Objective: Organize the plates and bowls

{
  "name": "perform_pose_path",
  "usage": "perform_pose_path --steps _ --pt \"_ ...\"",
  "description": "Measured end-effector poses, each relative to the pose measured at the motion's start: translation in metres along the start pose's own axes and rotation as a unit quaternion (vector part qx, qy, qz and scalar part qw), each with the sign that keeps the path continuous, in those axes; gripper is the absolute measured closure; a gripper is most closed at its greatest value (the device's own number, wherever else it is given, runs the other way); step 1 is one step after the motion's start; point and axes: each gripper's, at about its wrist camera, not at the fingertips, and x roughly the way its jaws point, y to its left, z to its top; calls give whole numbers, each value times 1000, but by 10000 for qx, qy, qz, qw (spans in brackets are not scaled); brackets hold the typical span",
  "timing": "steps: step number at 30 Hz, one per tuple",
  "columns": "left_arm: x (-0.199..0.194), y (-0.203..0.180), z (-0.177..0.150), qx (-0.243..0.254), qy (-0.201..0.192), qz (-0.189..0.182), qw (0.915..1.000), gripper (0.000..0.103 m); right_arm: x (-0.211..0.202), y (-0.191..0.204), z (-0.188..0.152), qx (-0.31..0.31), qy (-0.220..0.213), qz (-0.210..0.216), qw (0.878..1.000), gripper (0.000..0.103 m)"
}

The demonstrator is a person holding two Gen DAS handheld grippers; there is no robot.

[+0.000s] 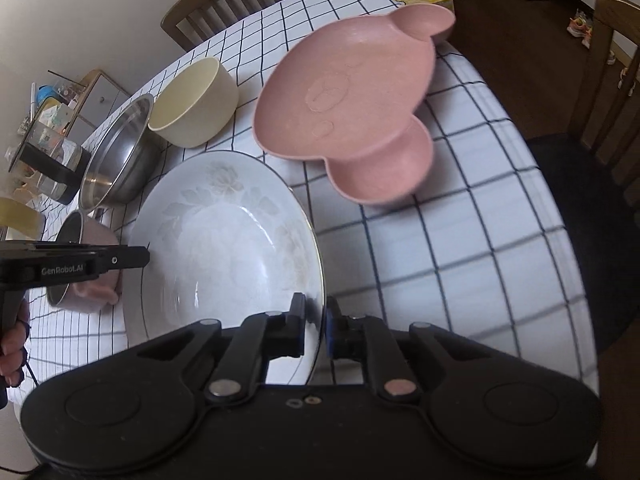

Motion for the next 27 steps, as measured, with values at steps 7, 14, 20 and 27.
perform_pose_path --steps 7,14,20,27 --pt "-14 -18 -48 158 115 -266 9995 91 -22 -5 -23 -30 91 -154 9998 92" --pt "-31 -10 -94 160 251 -463 9985 91 -31 10 -53 -113 280 -218 9993 91" --pt "-37 3 -122 113 285 -532 9981 91 -30 28 -73 -233 343 -274 9988 91" --pt "-32 9 -131 112 254 -570 9980 91 -20 35 -81 -202 334 -437 9983 90"
